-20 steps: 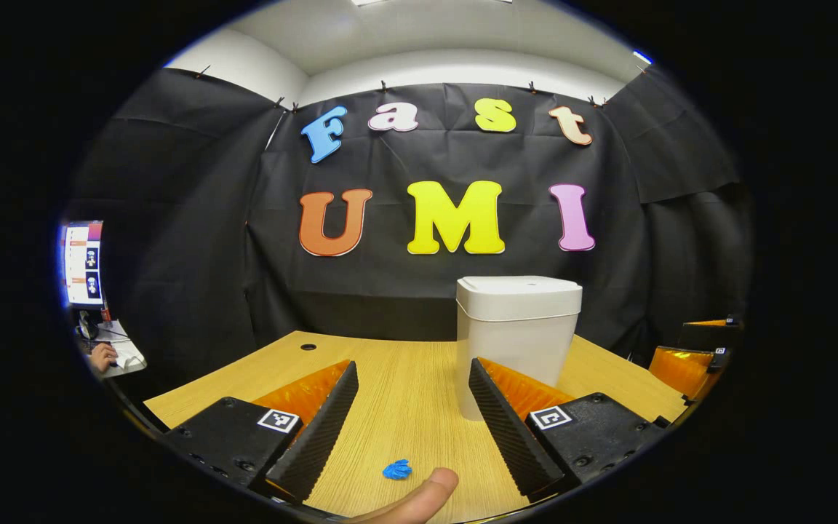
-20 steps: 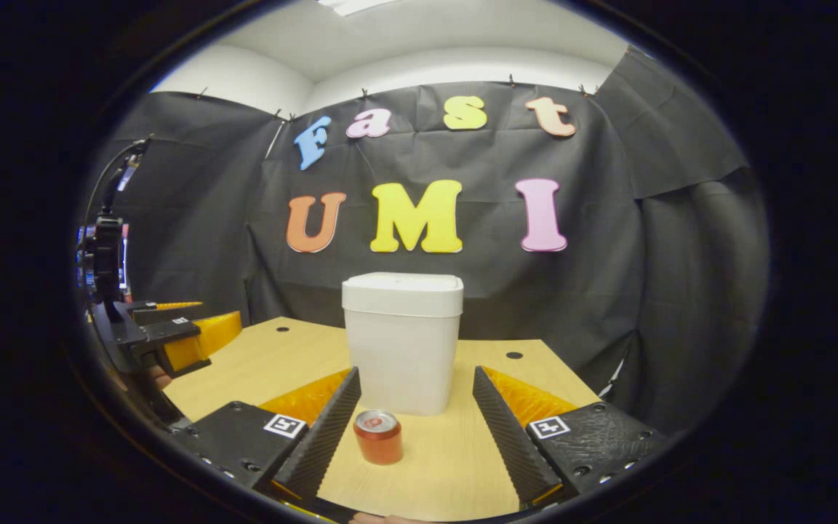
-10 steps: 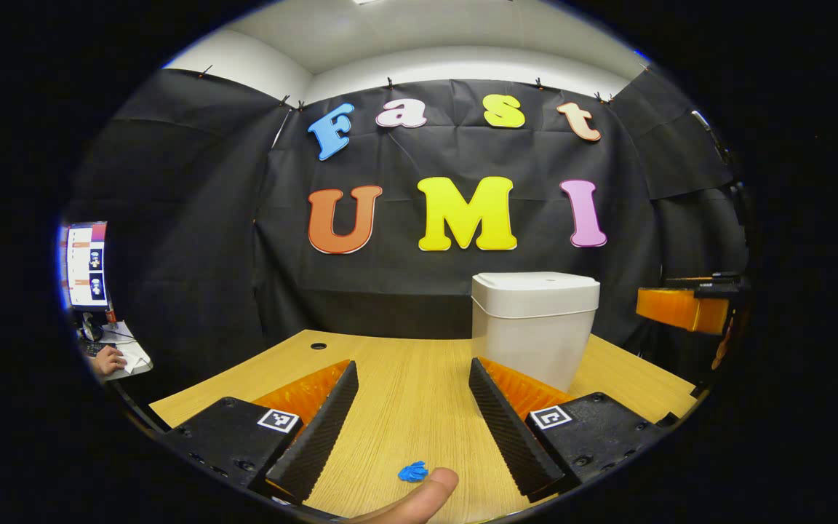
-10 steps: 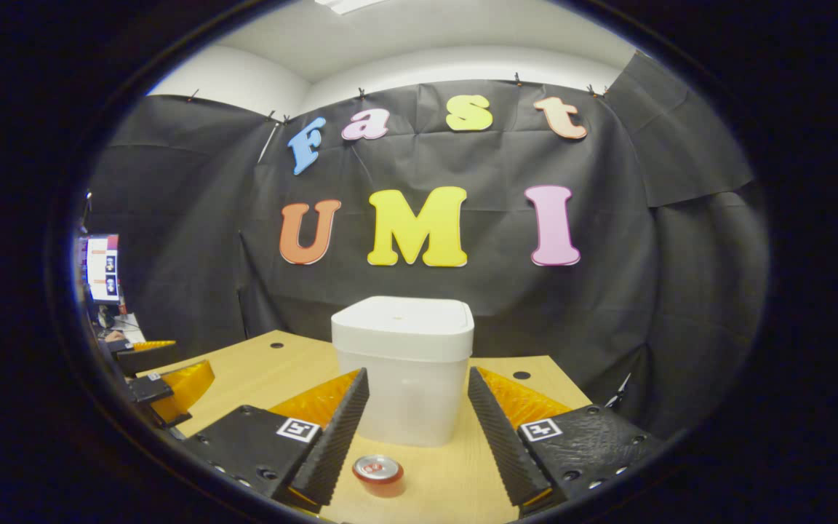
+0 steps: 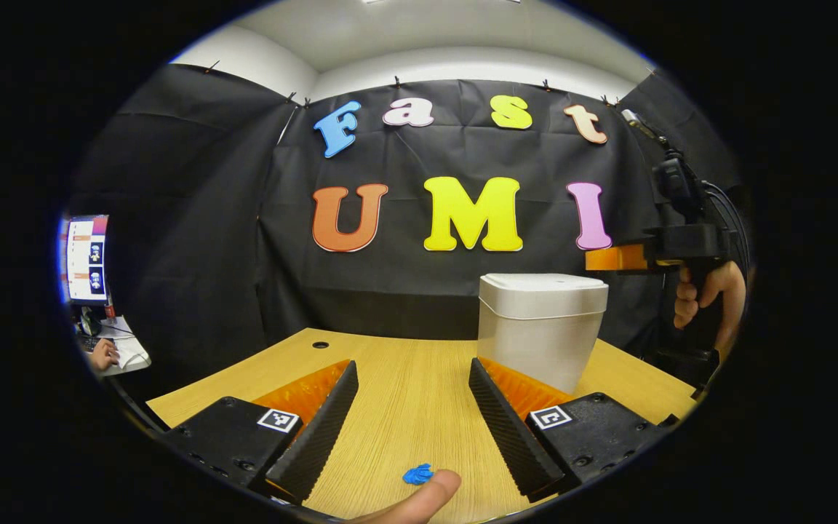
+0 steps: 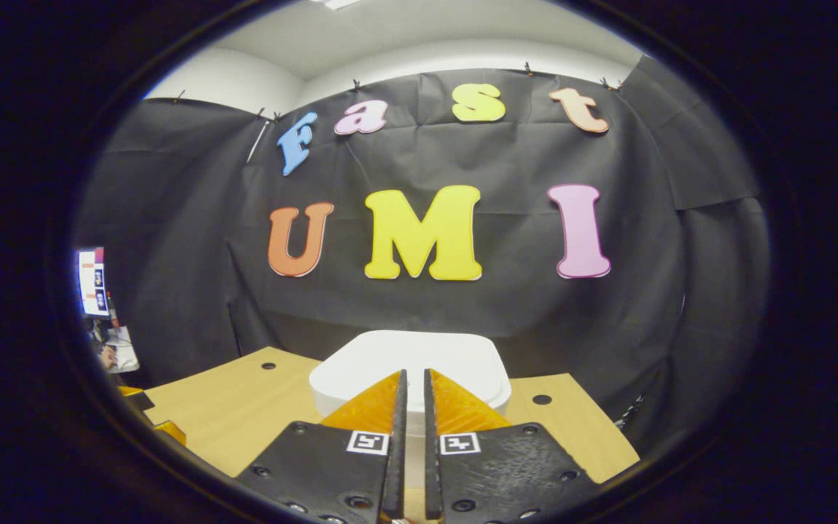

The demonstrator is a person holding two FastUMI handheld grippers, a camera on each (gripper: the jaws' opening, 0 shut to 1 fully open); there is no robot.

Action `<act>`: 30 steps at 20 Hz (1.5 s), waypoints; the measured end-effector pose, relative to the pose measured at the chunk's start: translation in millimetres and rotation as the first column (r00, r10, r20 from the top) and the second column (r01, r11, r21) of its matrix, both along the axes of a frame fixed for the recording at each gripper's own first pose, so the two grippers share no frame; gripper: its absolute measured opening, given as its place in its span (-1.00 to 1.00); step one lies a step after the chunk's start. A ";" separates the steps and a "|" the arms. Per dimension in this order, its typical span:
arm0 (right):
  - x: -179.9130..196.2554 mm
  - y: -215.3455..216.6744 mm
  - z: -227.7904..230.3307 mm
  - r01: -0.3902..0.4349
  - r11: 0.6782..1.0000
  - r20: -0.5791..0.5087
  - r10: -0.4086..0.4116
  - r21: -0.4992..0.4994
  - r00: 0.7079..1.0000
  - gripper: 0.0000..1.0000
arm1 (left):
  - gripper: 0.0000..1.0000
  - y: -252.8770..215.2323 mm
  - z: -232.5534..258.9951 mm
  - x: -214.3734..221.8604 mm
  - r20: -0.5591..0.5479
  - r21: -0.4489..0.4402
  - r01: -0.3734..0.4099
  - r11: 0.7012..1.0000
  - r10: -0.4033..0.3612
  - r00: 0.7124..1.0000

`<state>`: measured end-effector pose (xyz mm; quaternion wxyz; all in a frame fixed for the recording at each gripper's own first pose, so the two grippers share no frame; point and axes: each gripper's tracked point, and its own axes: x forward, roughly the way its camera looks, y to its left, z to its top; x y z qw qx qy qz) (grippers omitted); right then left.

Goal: Press the lid of the desktop garbage bin to open it, pick up the crumpled paper on the desktop and throw it into the bin, then pick up the pop can on the desktop and drop it into the bin, and finally close the garbage bin lid.

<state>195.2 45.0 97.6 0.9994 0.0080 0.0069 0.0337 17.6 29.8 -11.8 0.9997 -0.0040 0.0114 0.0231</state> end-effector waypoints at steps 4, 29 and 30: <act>19.9 9.8 -4.9 -0.037 0.999 -0.036 0.037 -0.001 0.999 -0.99 | 0.99 3.4 -7.0 3.5 -0.025 -0.007 -0.008 1.000 0.008 1.000; -41.5 -1.8 -8.6 -0.006 1.000 -0.012 0.006 0.026 1.000 -1.00 | 0.98 -1.8 -34.0 20.0 -0.105 -0.012 0.011 1.000 -0.012 0.994; -48.9 -5.3 -6.6 -0.001 1.000 0.005 0.001 0.016 1.000 -0.99 | 0.98 -3.4 -34.5 21.0 -0.109 -0.024 0.017 1.000 -0.020 0.994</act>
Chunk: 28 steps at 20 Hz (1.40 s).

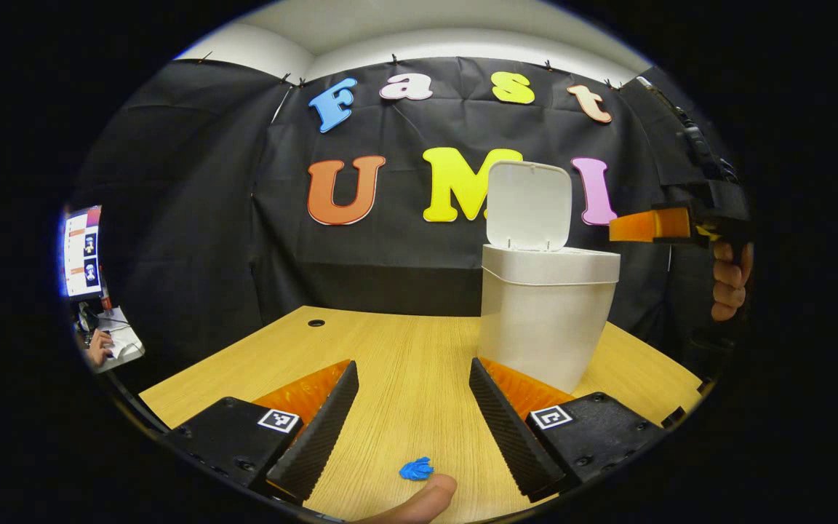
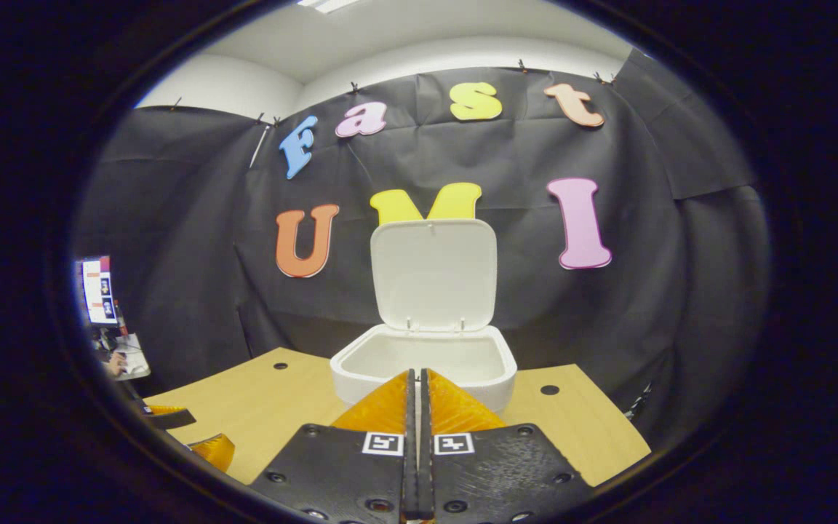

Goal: Press the lid of the desktop garbage bin to open it, pick up the crumpled paper on the desktop and throw it into the bin, then pick up the pop can on the desktop and drop it into the bin, and finally close the garbage bin lid.

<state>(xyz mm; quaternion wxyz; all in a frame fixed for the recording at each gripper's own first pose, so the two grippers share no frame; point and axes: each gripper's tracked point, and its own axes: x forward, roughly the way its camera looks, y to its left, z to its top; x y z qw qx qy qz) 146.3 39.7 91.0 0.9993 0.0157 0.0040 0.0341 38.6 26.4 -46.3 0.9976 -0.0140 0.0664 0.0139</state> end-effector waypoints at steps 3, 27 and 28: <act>-24.2 -14.0 -2.1 0.044 0.999 0.045 -0.043 -0.025 0.998 -0.99 | 0.98 4.5 -3.2 1.4 -0.011 -0.002 -0.031 1.000 0.031 0.999; -134.8 -67.0 -121.3 -0.048 0.999 0.041 0.048 -0.001 0.998 0.87 | 1.00 -14.3 -175.9 -17.0 -0.297 0.013 0.093 0.996 -0.085 0.951; -138.3 -67.2 -132.2 -0.055 0.998 0.032 0.055 -0.004 0.998 0.89 | 0.99 -13.7 -181.3 -17.0 -0.307 0.010 0.096 0.995 -0.089 0.948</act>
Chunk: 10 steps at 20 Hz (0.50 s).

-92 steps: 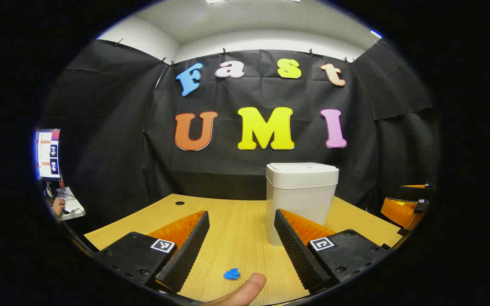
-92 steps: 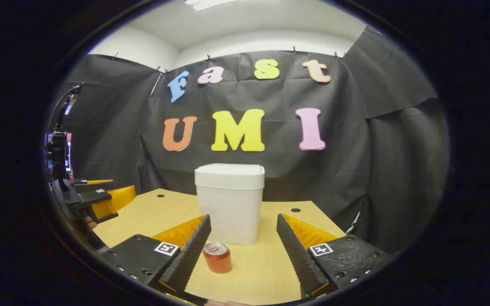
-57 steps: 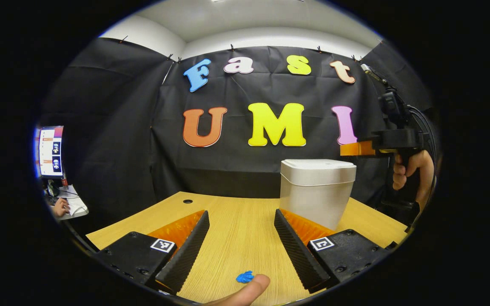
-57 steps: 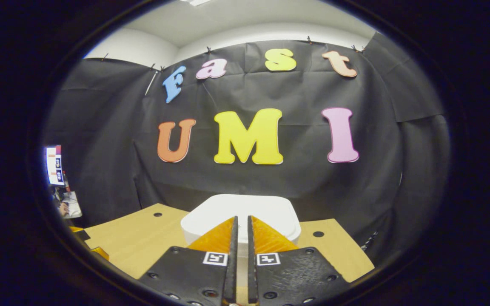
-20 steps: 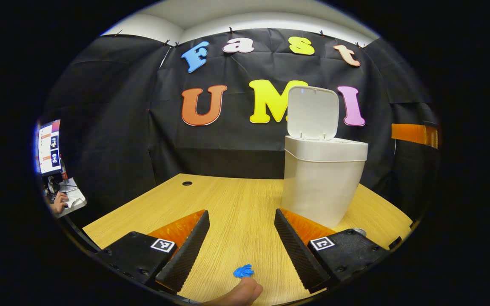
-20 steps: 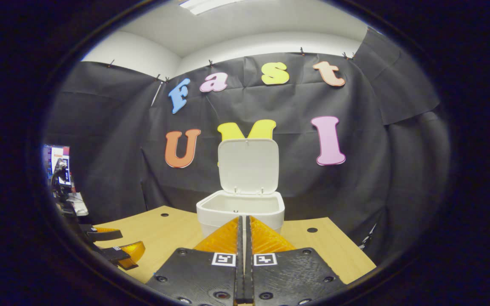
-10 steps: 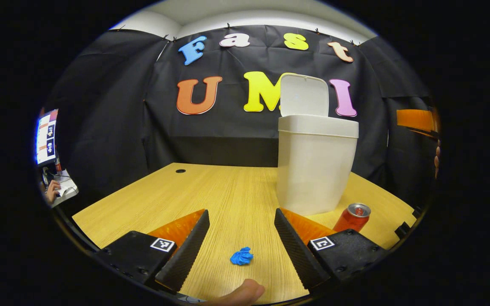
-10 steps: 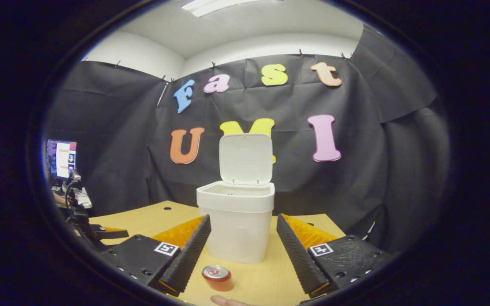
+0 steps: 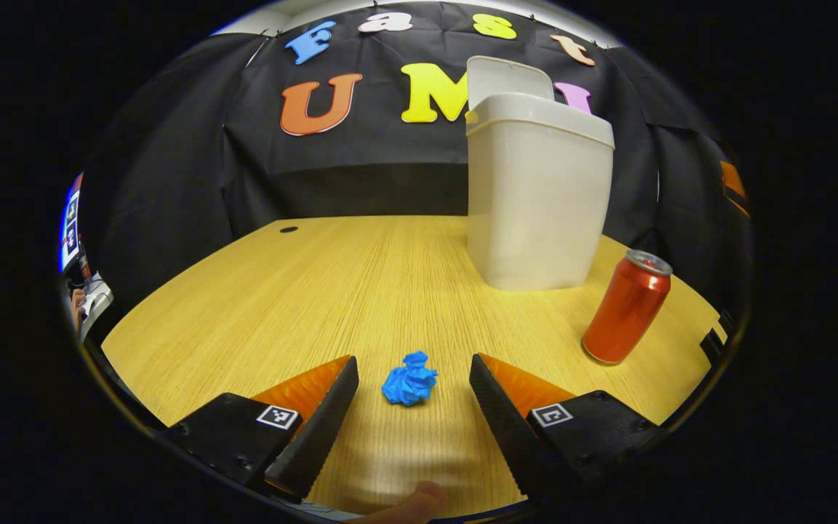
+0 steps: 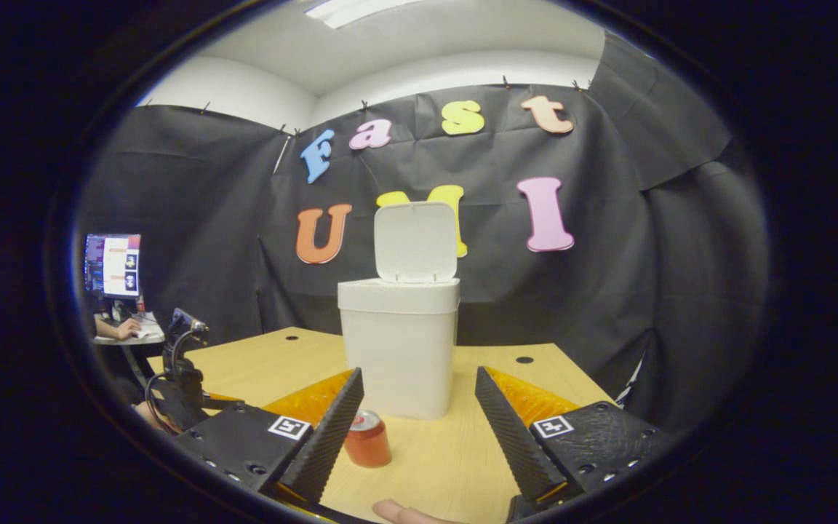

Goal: Press the lid of the desktop garbage bin to open it, pick up the crumpled paper on the desktop and throw it into the bin, then pick up the pop can on the desktop and drop it into the bin, and finally close the garbage bin lid.

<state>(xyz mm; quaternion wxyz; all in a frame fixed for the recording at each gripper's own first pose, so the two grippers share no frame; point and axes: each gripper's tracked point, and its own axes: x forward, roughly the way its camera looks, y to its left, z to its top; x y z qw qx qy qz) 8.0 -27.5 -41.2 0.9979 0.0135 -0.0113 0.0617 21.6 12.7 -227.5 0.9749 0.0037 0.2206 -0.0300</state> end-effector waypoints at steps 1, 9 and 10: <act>-2.4 0.6 -12.2 -0.004 1.000 -0.011 0.004 -0.003 1.000 0.89 | 0.99 0.9 -4.3 1.7 -0.011 -0.003 -0.001 1.000 0.001 1.000; 19.6 0.4 -115.2 -0.015 0.999 -0.225 0.006 -0.038 0.974 0.86 | 0.67 6.8 -6.4 9.2 0.001 0.030 0.006 1.000 -0.006 1.000; 24.4 2.1 -122.8 -0.010 0.999 -0.245 0.001 -0.036 0.970 0.91 | 0.65 5.1 -7.2 11.8 0.003 0.033 0.007 0.999 -0.007 1.000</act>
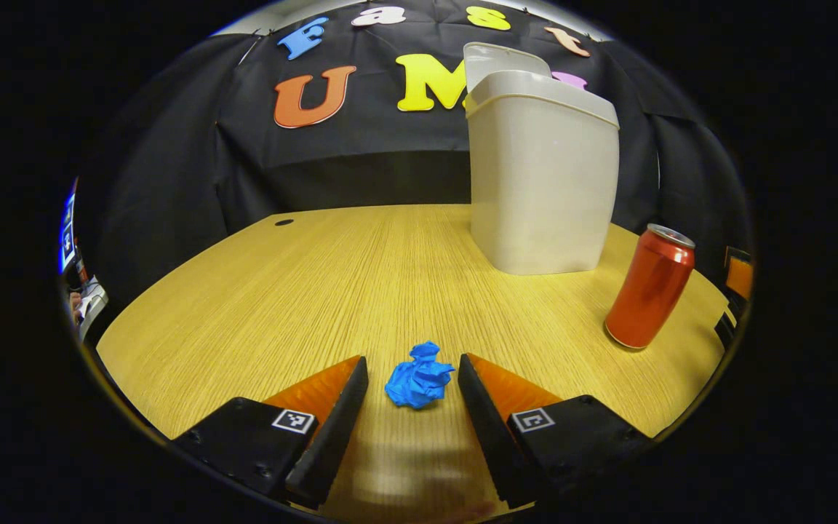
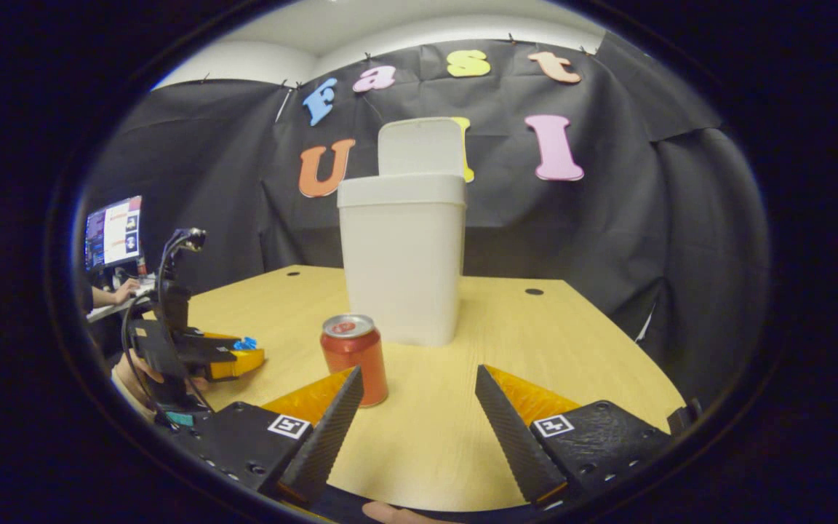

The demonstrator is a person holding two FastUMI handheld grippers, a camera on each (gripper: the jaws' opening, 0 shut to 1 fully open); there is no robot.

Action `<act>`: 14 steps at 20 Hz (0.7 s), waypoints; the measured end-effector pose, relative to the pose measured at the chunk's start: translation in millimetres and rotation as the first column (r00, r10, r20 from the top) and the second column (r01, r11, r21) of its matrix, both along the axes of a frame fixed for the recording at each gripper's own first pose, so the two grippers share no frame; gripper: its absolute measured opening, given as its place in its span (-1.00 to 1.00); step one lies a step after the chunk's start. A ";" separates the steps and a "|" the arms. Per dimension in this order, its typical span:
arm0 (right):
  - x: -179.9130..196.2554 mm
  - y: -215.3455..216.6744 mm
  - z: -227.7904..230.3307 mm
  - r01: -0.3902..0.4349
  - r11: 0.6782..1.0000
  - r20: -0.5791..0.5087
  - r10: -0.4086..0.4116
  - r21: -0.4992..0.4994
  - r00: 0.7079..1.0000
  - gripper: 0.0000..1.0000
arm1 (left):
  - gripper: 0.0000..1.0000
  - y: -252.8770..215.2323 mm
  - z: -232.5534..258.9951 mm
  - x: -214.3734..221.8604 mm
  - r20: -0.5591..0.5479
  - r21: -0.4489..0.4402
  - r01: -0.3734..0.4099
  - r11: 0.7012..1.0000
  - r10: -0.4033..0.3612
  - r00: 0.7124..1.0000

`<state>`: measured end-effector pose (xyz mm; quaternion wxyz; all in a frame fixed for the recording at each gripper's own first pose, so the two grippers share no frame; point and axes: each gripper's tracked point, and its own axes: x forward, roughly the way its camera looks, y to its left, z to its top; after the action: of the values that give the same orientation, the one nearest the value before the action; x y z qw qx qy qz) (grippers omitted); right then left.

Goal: Press the lid of the desktop garbage bin to open it, pick up the crumpled paper on the desktop and throw it into the bin, then pick up the pop can on the desktop and drop it into the bin, and finally close the garbage bin lid.

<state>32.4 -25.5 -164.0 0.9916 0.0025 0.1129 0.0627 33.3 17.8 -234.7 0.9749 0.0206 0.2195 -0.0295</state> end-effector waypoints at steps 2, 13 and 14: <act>6.2 5.0 -13.9 -0.004 1.000 -0.036 0.004 0.010 0.999 0.91 | 0.55 1.9 0.7 1.3 0.008 0.003 -0.003 1.000 0.003 1.000; 24.7 45.0 -43.6 -0.059 0.998 -0.097 0.056 -0.020 0.994 0.91 | -0.13 2.6 8.4 3.1 0.025 -0.032 -0.002 0.999 0.003 1.000; 27.6 50.5 -42.9 -0.069 0.997 -0.093 0.066 -0.029 0.993 0.91 | -0.14 5.1 9.0 2.2 0.026 -0.032 -0.012 0.999 0.013 1.000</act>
<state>59.9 25.1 -206.9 0.9826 -0.0142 0.1594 0.0942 35.5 22.9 -225.7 0.9781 0.0043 0.2062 -0.0267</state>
